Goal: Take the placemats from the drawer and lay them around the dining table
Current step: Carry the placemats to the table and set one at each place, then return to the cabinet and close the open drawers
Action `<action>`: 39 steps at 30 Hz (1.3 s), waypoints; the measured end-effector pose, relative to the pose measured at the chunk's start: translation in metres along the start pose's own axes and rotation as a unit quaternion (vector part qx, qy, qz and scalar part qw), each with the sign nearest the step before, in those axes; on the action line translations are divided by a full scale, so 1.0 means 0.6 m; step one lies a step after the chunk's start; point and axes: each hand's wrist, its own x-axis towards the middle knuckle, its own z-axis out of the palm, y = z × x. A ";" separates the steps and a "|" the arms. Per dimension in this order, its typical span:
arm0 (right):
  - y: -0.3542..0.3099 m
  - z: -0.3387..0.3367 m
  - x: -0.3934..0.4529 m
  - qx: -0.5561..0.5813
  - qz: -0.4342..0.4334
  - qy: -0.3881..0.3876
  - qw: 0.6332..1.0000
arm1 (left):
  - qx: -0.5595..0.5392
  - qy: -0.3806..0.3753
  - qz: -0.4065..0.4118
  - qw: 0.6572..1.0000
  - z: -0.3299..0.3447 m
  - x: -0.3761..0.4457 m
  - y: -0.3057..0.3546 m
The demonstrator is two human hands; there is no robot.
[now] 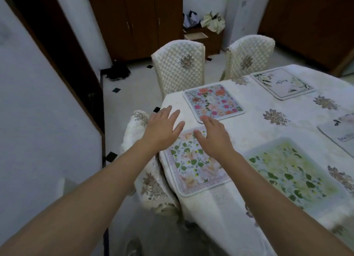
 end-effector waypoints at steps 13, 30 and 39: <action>-0.194 0.093 0.075 0.012 0.127 0.045 0.991 | -0.005 -0.040 0.088 0.995 -0.031 0.076 -0.230; -0.312 0.131 0.321 0.034 0.057 0.028 0.997 | 0.000 0.002 0.006 1.000 -0.085 0.210 -0.396; -0.353 0.160 0.469 0.052 0.056 0.046 0.996 | -0.019 0.001 0.010 1.000 -0.073 0.337 -0.484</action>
